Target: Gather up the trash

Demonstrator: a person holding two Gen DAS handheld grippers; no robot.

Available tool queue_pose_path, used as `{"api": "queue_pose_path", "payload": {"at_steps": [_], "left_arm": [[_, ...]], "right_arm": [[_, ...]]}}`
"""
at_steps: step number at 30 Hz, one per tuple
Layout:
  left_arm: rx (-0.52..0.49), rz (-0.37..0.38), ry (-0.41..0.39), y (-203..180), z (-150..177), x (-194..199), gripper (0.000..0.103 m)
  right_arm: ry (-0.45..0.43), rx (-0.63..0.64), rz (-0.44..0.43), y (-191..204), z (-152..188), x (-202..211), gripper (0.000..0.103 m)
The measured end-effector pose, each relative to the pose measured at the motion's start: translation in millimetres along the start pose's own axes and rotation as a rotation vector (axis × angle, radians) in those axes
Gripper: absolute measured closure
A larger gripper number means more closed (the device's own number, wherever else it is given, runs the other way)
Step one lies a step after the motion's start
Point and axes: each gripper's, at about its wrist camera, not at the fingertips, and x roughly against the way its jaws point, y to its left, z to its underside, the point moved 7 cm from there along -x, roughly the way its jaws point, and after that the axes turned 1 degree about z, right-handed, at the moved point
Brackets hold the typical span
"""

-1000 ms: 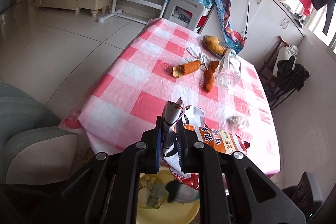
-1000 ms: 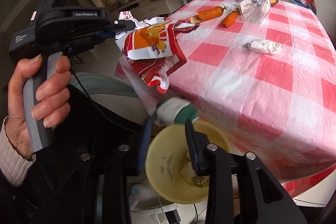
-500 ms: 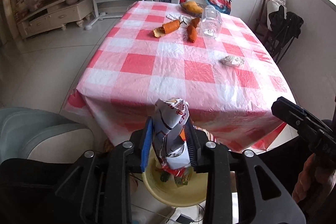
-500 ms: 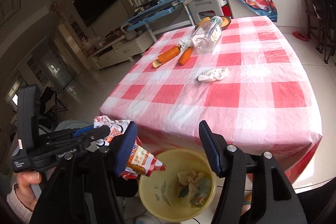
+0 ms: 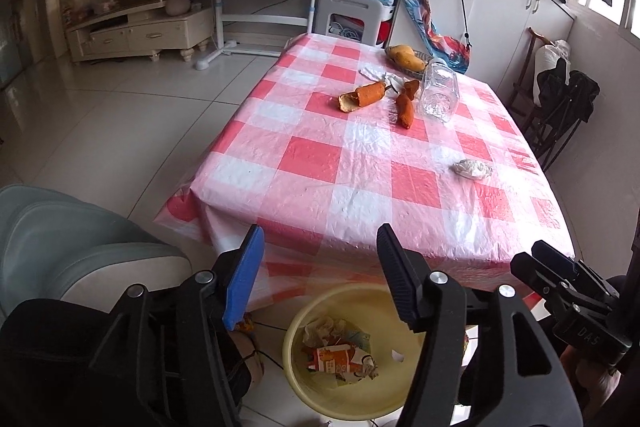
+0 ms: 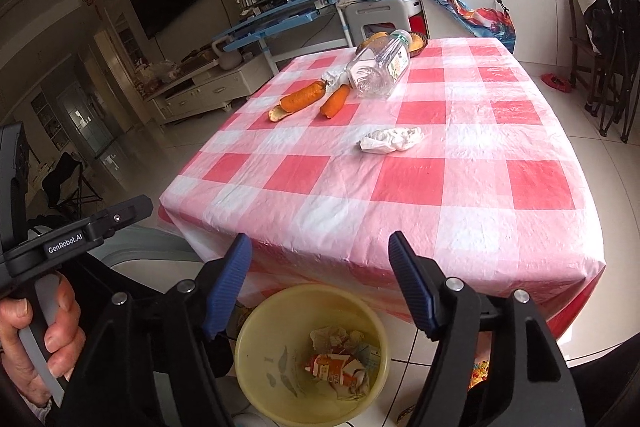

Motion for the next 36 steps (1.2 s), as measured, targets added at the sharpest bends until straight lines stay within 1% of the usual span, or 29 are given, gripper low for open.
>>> {"api": "queue_pose_path", "payload": {"at_steps": [3,11,16,36], "left_arm": [[-0.005,-0.003,-0.002,-1.4,0.3,-0.8,0.043],[-0.006,-0.011,-0.005,-2.0,0.1,-2.1,0.040],[-0.002,-0.016,-0.005,-2.2,-0.3,-3.9,0.035],[0.002,-0.023,0.001,-0.7,1.1,-9.7,0.030]], "right_arm": [[0.001,-0.001,0.004,-1.6,0.9,0.0,0.034],[-0.001,-0.006,0.013,-3.1,1.7,0.7,0.032],[0.002,-0.003,0.016,-2.9,2.5,-0.1,0.031],[0.007,-0.001,0.018,-3.4,3.4,-1.3,0.029]]}}
